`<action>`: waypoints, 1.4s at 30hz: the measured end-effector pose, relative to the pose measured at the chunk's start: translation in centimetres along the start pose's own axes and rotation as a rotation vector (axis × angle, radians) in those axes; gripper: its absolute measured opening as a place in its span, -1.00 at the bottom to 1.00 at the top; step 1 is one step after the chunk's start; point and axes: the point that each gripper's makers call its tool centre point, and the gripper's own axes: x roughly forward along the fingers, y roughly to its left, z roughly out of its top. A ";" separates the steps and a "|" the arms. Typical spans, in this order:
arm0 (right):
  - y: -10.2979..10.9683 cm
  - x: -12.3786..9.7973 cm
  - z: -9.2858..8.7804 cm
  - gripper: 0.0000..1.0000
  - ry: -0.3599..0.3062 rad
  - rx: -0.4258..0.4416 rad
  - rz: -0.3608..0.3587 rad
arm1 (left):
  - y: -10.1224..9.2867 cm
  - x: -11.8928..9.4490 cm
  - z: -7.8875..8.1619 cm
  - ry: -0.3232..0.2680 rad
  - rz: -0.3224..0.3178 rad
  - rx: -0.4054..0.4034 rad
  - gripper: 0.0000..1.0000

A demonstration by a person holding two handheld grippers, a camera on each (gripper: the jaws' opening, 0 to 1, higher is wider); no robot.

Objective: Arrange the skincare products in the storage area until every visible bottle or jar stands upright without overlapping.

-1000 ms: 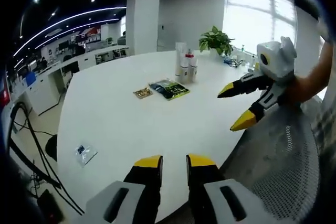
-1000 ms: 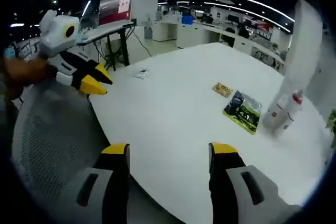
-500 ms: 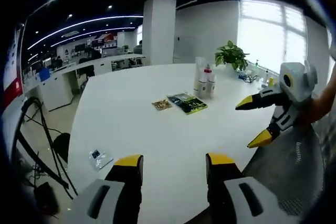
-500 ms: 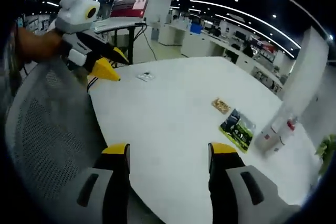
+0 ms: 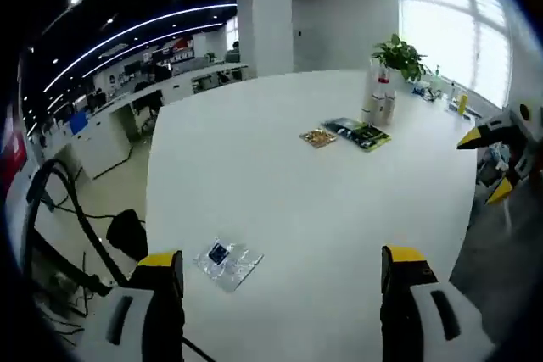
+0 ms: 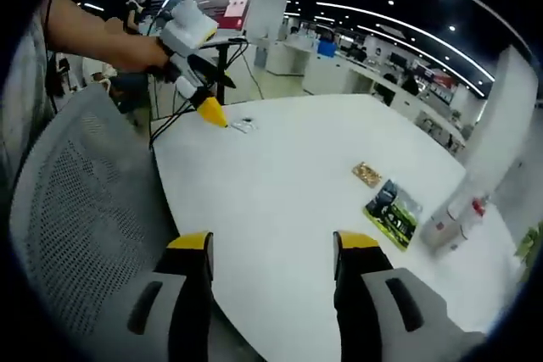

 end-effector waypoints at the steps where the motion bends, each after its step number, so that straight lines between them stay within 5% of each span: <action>1: -0.1 0.0 -0.2 0.10 0.007 0.006 -0.002 | 0.4 0.8 -0.5 0.060 -0.032 0.057 0.99; 4: -0.7 -0.1 -0.3 0.10 0.006 0.027 -0.017 | 1.9 2.2 -0.6 0.132 -0.046 0.187 0.96; 8: -1.1 -0.2 -0.8 0.09 0.020 0.022 -0.031 | 2.4 4.1 0.2 0.167 -0.108 0.237 0.74; 13: -1.3 -0.3 -0.8 0.06 0.022 0.028 -0.040 | 4.2 5.3 0.2 0.340 -0.112 0.399 0.41; 16: -1.1 -0.3 -0.7 0.03 0.020 0.025 -0.032 | 3.5 5.8 -0.1 0.357 -0.204 0.407 0.35; 20: -1.0 -0.2 -0.8 0.02 0.022 0.028 -0.025 | 4.9 5.5 -1.5 0.479 -0.182 0.414 0.36; 22: -1.0 -0.2 -0.8 0.02 0.025 0.028 -0.026 | 4.8 5.7 -1.3 0.471 -0.187 0.363 0.37; 27: -1.0 -0.3 -1.2 -0.05 0.044 0.025 -0.020 | 4.1 5.8 -1.2 0.457 -0.272 0.409 0.21; 32: -1.1 -0.3 -1.2 -0.05 0.041 0.031 -0.019 | 4.3 5.6 -1.2 0.469 -0.267 0.405 0.06; 34: -1.1 -0.4 -1.1 -0.06 0.037 0.028 -0.022 | 3.7 5.5 -1.1 0.462 -0.280 0.422 -0.18; 42: -1.6 -0.6 -1.1 -0.09 0.037 0.028 -0.045 | 2.8 5.3 -1.0 0.419 -0.252 0.351 -0.18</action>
